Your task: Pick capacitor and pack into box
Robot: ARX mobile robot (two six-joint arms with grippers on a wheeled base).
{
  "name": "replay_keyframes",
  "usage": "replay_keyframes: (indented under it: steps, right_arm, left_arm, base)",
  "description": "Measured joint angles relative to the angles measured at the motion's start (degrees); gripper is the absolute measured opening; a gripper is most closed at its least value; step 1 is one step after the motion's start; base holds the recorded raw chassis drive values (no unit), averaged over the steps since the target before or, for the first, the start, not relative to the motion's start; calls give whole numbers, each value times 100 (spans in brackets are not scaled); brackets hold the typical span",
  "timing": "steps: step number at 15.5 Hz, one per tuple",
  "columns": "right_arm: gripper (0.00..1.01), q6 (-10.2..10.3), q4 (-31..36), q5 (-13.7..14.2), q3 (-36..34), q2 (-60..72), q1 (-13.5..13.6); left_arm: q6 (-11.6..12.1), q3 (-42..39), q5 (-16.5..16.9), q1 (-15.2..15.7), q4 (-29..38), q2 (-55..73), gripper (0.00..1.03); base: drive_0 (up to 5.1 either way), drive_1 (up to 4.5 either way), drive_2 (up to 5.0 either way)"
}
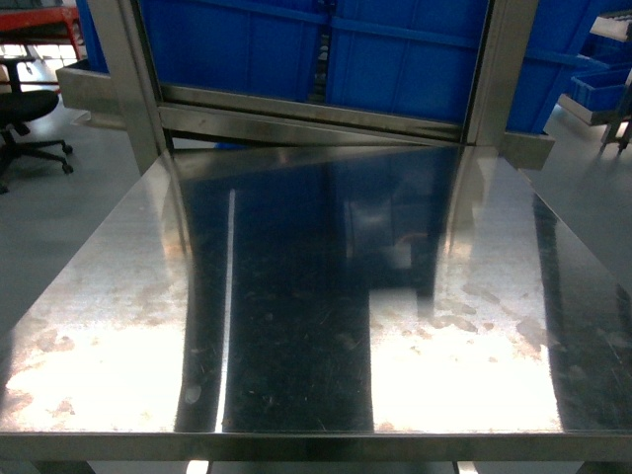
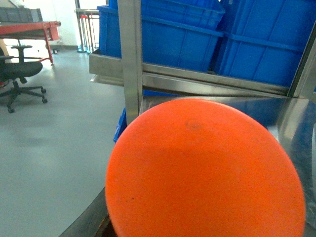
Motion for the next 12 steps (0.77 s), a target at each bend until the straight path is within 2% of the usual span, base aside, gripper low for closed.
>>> replay_keyframes:
  steps: [11, 12]
  right_arm:
    - [98, 0, 2, 0, 0, 0, 0]
    - [98, 0, 2, -2, 0, 0, 0]
  left_arm:
    - [0, 0, 0, 0, -1202, -1193, 44]
    - [0, 4, -2, 0, -1799, -1604, 44]
  base:
    - [0, 0, 0]
    - [0, 0, 0]
